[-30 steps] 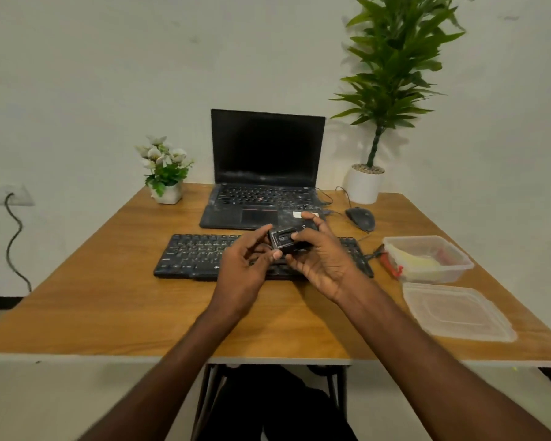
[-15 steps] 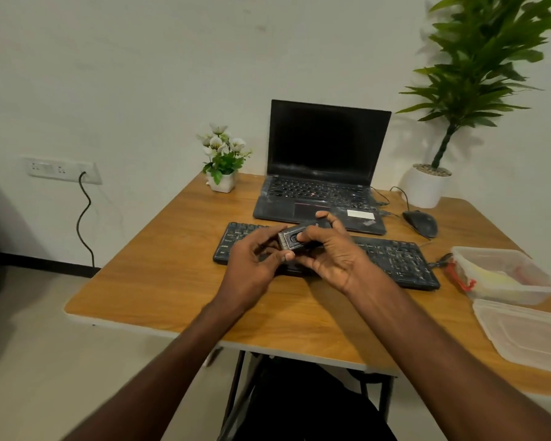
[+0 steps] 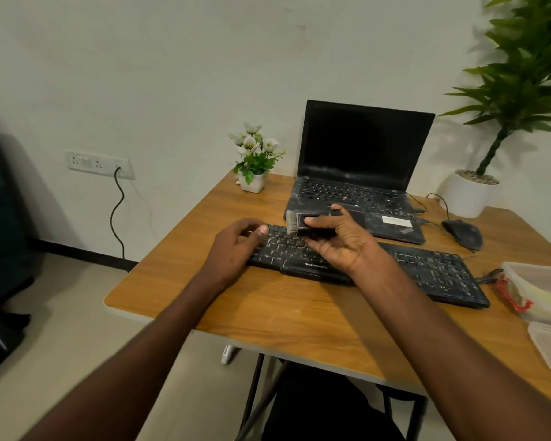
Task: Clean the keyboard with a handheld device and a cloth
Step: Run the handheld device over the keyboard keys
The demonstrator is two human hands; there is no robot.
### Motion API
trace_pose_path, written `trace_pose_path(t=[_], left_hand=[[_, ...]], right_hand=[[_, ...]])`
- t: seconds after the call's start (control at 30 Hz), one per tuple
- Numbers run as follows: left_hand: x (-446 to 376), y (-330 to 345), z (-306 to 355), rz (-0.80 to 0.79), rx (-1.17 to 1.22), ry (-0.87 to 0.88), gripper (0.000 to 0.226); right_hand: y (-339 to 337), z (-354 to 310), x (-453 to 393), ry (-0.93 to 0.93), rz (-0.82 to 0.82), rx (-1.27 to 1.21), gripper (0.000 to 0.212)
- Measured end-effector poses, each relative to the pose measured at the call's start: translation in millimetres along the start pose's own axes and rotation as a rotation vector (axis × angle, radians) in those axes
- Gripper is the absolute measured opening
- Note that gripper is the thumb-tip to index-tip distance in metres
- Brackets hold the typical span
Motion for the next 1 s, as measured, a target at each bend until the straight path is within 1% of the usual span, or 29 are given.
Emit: trace_pose_path(t=[0.1,0.23,0.3,0.37,0.43,0.5,0.53,0.63,0.73,0.8,0.87,1.0], left_hand=[[-1.4,-0.8,-4.5,0.007,0.012,-0.011,0.033],[-1.5,2.7,-3.8,-0.024,-0.060,0.005,0.059],[-1.6,4.2,-3.3,-0.024,-0.103,0.023,0.063],[-3.1,3.5,-4.5,-0.005,-0.129,0.014,0.064],[-6.5,2.2,-9.2,0.020,-0.145,-0.010,0.061],[-10.1,3.3,-13.9,0.013,-0.176,-0.023,0.059],[-11.9,5.3,-16.6,-0.007,-0.202,-0.028,0.061],[-14.2,12.2,-18.9,-0.090,-0.331,-0.047,0.081],[-14.0,18.3,-17.9,-0.186,-0.442,-0.060,0.115],[-15.5,22.1,-21.7,-0.238,-0.474,-0.069,0.134],[-17.7,23.2,-24.9,-0.249,-0.466,-0.071,0.143],[-19.4,23.1,-27.1,-0.255,-0.425,-0.084,0.147]], right_hand=[[3.8,4.9,-0.8,-0.029,-0.017,0.077,0.065],[0.5,12.6,-1.2,-0.019,0.036,0.161,0.065],[-1.5,14.6,-2.6,-0.048,0.052,0.175,0.069],[-3.1,13.6,-3.8,-0.106,0.071,0.214,0.075],[-3.1,8.7,-6.1,-0.206,0.098,0.334,0.076],[1.1,1.8,-8.1,-0.317,0.103,0.437,0.076],[4.8,-1.2,-9.7,-0.362,0.094,0.465,0.076],[19.8,-7.1,-17.0,-0.447,0.036,0.577,0.077],[32.4,-7.1,-32.2,-0.480,-0.030,0.764,0.079],[38.7,-3.8,-42.9,-0.479,-0.048,0.945,0.081],[42.3,-0.7,-53.1,-0.459,-0.054,1.093,0.080],[49.9,-1.3,-68.1,-0.456,-0.100,1.197,0.076]])
Point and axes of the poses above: each hand's wrist, its own x-axis away from the middle knuckle, its own y-axis out of the palm, z = x × y, the point moved 6 cm from there along -x, towards the middle knuckle, and after that the axes turned 5 degrees about -x, right-handed, at the moved point
